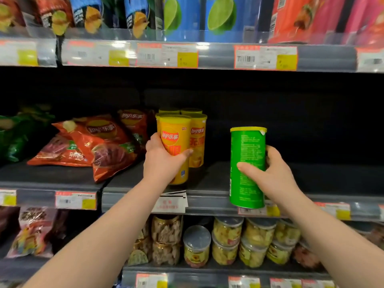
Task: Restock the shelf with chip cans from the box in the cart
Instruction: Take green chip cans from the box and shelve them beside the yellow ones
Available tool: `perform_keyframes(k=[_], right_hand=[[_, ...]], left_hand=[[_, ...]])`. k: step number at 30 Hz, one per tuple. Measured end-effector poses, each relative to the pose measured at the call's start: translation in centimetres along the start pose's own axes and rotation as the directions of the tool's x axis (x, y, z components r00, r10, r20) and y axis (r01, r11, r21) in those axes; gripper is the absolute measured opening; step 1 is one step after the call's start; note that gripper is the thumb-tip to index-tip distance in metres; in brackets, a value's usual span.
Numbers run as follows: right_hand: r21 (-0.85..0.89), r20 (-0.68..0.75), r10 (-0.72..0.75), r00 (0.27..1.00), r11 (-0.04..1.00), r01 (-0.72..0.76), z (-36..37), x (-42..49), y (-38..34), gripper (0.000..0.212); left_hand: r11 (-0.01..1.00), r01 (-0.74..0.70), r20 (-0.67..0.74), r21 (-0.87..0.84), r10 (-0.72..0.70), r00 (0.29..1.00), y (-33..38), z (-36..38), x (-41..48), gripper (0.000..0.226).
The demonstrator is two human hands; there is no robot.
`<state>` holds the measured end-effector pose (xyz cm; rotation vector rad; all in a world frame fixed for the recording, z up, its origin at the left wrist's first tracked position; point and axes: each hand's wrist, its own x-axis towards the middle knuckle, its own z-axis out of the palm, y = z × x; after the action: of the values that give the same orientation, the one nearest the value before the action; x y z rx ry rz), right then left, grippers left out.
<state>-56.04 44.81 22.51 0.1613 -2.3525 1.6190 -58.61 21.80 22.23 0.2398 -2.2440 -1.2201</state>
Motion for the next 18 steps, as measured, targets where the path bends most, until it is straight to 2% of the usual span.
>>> perform_keyframes(k=[6, 12, 15, 18], right_hand=[[0.041, -0.002, -0.003, 1.0, 0.999, 0.003, -0.1, 2.8, 0.0, 0.058], [-0.009, 0.045, -0.008, 0.999, 1.0, 0.009, 0.2, 6.9, 0.8, 0.073], [-0.087, 0.062, -0.014, 0.998, 0.996, 0.019, 0.8, 8.8, 1.6, 0.08], [-0.093, 0.073, -0.069, 0.995, 0.993, 0.075, 1.3, 10.5, 2.6, 0.073]], left_hand=[[0.999, 0.031, 0.007, 0.01, -0.031, 1.0, -0.9, 1.6, 0.8, 0.084], [0.996, 0.086, -0.011, 0.024, -0.086, 0.996, -0.5, 2.4, 0.8, 0.085], [0.995, 0.095, -0.031, 0.008, -0.095, 0.995, -0.4, 2.6, 0.6, 0.099], [0.996, 0.079, -0.108, 0.049, -0.074, 0.991, -0.2, 2.4, -0.3, 0.116]])
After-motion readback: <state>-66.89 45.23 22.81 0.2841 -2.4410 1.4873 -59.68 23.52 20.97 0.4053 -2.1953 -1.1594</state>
